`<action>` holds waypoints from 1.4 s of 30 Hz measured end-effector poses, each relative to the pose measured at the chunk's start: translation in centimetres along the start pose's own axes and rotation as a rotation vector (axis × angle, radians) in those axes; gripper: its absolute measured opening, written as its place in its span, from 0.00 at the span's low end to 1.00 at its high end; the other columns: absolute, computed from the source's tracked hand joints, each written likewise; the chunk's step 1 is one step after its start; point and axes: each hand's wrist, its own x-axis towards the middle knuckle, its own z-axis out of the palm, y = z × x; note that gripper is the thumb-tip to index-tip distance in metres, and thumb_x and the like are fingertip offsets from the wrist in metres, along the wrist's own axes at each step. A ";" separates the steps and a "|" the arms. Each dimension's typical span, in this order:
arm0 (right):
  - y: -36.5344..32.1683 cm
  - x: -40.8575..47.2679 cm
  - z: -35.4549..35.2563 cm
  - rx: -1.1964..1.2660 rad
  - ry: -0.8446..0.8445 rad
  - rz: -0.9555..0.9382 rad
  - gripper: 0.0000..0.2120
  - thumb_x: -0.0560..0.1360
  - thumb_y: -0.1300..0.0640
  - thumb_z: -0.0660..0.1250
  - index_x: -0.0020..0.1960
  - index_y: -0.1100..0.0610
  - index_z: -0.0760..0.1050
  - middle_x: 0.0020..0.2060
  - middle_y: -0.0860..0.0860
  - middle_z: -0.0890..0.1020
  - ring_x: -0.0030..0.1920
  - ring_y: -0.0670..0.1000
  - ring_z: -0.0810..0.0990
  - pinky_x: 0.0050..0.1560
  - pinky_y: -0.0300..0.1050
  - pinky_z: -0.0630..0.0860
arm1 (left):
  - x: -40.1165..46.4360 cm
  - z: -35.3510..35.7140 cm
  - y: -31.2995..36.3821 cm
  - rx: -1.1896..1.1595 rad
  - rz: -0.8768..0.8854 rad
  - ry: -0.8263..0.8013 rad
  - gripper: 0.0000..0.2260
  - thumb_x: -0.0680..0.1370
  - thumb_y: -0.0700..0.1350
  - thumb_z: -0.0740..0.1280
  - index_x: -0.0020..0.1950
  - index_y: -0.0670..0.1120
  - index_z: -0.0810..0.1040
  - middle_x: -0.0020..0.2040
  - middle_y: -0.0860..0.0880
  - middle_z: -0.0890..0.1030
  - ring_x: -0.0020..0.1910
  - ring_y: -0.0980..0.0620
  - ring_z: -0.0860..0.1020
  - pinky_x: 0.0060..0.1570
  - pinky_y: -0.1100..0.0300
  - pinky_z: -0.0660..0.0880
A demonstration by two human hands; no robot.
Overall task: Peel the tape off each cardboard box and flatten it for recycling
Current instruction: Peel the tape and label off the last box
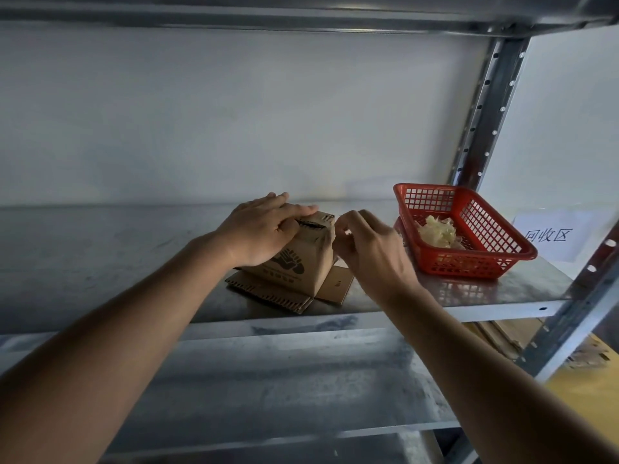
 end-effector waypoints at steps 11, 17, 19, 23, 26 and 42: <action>1.8 1.3 -1.7 0.198 -0.231 0.077 0.21 0.77 0.58 0.76 0.69 0.53 0.79 0.52 0.47 0.85 0.46 0.38 0.84 0.49 0.23 0.77 | 0.5 0.0 -0.3 -0.015 0.020 0.012 0.20 0.86 0.55 0.48 0.76 0.74 0.61 0.84 0.50 0.57 0.83 0.50 0.53 0.79 0.48 0.52; 1.1 1.3 -0.2 0.252 0.003 0.093 0.14 0.74 0.68 0.77 0.56 0.56 0.87 0.47 0.51 0.86 0.43 0.43 0.84 0.46 0.32 0.80 | 0.4 -0.1 -0.4 -0.040 0.047 -0.002 0.21 0.86 0.53 0.50 0.75 0.76 0.60 0.84 0.51 0.57 0.83 0.53 0.52 0.80 0.50 0.51; 1.1 1.5 -0.2 0.280 0.039 0.074 0.11 0.74 0.69 0.76 0.52 0.57 0.88 0.44 0.50 0.86 0.42 0.43 0.84 0.44 0.37 0.82 | 0.4 -0.1 -0.4 -0.048 0.062 0.001 0.21 0.85 0.53 0.50 0.75 0.76 0.61 0.84 0.52 0.58 0.83 0.53 0.53 0.80 0.53 0.51; 1.3 1.9 -1.1 0.202 0.022 -0.084 0.10 0.75 0.70 0.74 0.52 0.59 0.87 0.45 0.51 0.86 0.42 0.45 0.85 0.43 0.38 0.83 | 0.3 -0.5 -0.6 -0.087 0.096 -0.012 0.22 0.85 0.51 0.53 0.73 0.75 0.64 0.84 0.52 0.59 0.83 0.53 0.55 0.78 0.55 0.52; 1.1 2.0 -1.7 -0.095 -0.100 -0.280 0.12 0.76 0.69 0.74 0.55 0.57 0.86 0.48 0.51 0.84 0.41 0.51 0.84 0.32 0.48 0.82 | 0.5 -0.8 -0.4 -0.086 0.096 -0.031 0.22 0.85 0.52 0.52 0.73 0.76 0.65 0.84 0.52 0.59 0.83 0.50 0.55 0.77 0.51 0.54; -1.4 6.8 -1.3 0.067 -0.350 0.144 0.05 0.85 0.53 0.63 0.54 0.47 0.78 0.50 0.42 0.84 0.50 0.45 0.83 0.44 0.43 0.79 | 0.0 0.0 -1.4 -0.065 0.203 0.046 0.25 0.81 0.58 0.46 0.76 0.67 0.66 0.81 0.55 0.65 0.82 0.54 0.58 0.78 0.51 0.54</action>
